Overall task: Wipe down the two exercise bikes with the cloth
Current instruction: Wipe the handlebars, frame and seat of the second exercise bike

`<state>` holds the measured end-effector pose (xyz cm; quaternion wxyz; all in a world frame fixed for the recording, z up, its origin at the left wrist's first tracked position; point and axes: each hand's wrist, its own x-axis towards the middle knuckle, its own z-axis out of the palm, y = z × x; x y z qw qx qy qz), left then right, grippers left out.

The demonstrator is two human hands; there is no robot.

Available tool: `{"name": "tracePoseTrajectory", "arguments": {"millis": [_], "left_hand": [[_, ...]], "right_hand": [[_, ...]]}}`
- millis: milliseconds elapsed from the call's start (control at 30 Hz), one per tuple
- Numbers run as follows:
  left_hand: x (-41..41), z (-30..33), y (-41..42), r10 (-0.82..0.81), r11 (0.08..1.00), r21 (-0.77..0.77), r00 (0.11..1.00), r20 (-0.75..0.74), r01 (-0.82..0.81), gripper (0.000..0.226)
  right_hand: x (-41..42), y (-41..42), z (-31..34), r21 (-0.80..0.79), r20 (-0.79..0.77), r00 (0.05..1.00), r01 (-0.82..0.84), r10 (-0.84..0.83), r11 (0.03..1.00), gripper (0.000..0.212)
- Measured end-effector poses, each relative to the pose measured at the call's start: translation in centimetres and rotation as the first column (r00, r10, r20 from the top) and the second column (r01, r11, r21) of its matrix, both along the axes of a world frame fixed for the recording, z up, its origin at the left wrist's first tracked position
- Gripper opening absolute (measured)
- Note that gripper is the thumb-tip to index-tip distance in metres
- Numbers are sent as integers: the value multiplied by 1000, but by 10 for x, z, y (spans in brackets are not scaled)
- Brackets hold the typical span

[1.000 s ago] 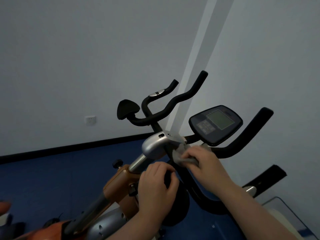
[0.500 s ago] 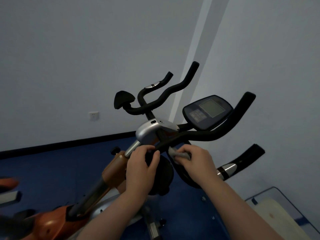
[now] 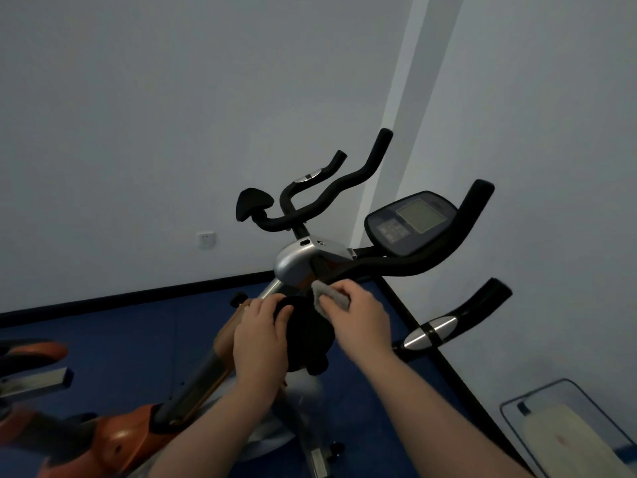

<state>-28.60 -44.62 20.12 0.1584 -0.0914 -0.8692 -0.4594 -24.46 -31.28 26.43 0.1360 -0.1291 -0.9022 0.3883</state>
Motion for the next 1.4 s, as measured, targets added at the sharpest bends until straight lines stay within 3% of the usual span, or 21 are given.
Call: {"name": "tracePoseTrajectory", "arguments": {"millis": [200,300,433,667,833,967,1033,1133,1233,1300,1400], "left_hand": [[1,-8,0,-22,996,92,1000,9,21,16],[-2,-10,1,-63,987,148,998,1,62,12],[-7,-11,-3,-126,987,104,992,21,123,18],[-31,-7,-28,-353,935,7,934,-60,355,13],[-58,3,-33,-611,782,50,780,-133,621,17],[-62,2,-20,-814,540,357,581,-11,763,38],[-64,-5,-18,-858,469,416,514,4,779,47],[-71,-11,-17,-885,427,411,466,6,805,44],[-75,-14,-16,-898,405,406,439,8,819,42],[-77,-15,-14,-898,404,401,440,3,822,41],[-78,-16,-13,-905,389,416,425,7,822,41]], "right_hand": [[40,-16,-19,42,-80,993,95,-91,995,19],[24,-19,-10,105,-98,988,129,-119,986,17],[7,-36,-9,124,-147,964,241,-222,963,13],[38,-41,-23,-2,-271,927,269,-259,963,10],[18,-41,-5,105,-337,898,333,-282,937,12],[1,-56,-10,289,-292,903,397,-315,871,21],[7,-69,-20,342,-305,888,439,-344,831,27],[25,-80,-25,435,-302,897,430,-321,791,34],[33,-80,-24,540,-263,925,377,-275,752,20],[25,-76,-20,492,-219,918,397,-331,775,36],[7,-77,-12,441,-215,869,494,-446,749,28]]}}
